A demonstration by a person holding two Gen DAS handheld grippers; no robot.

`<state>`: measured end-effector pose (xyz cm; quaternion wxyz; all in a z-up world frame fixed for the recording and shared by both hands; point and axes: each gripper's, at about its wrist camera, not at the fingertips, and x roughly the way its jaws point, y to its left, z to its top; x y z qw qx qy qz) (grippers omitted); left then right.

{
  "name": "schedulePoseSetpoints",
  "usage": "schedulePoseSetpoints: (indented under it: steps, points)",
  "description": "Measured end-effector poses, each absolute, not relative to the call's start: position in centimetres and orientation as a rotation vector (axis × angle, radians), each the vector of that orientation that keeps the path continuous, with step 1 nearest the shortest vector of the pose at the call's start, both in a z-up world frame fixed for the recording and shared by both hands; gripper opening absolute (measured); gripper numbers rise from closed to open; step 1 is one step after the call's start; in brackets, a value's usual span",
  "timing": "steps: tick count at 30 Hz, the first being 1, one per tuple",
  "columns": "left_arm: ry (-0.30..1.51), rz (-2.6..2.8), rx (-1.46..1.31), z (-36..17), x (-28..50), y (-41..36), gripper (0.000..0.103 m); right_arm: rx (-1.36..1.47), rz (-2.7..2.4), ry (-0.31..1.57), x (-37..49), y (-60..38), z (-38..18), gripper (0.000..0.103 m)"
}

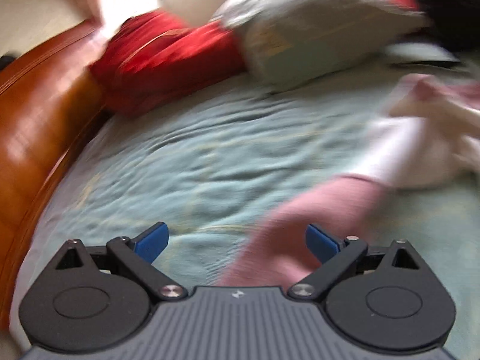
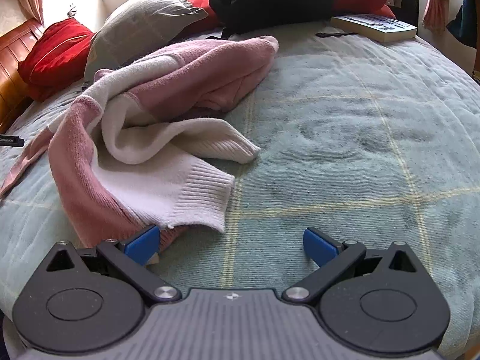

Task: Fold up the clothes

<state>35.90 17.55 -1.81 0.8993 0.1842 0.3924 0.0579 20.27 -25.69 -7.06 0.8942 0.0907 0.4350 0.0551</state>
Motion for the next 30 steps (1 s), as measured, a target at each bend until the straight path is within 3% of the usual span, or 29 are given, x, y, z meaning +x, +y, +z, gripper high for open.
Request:
schedulePoseSetpoints:
  steps: [6, 11, 24, 30]
  points:
    - [0.849, 0.039, 0.508, -5.0, 34.7, 14.2, 0.098, 0.198, 0.134, 0.902, 19.8, -25.3, -6.8, 0.103]
    - [0.84, 0.166, 0.462, -7.0, 35.6, 16.1, 0.1, 0.192, 0.137, 0.893, 19.6, -25.0, -6.4, 0.103]
    - [0.761, 0.382, 0.279, -5.8, 37.4, 24.7, 0.1, 0.18, 0.139, 0.89, 19.8, -24.1, -6.1, 0.103]
    - [0.766, 0.294, 0.292, -6.9, 37.4, 23.9, 0.098, 0.174, 0.137, 0.9, 20.2, -23.6, -6.4, 0.103]
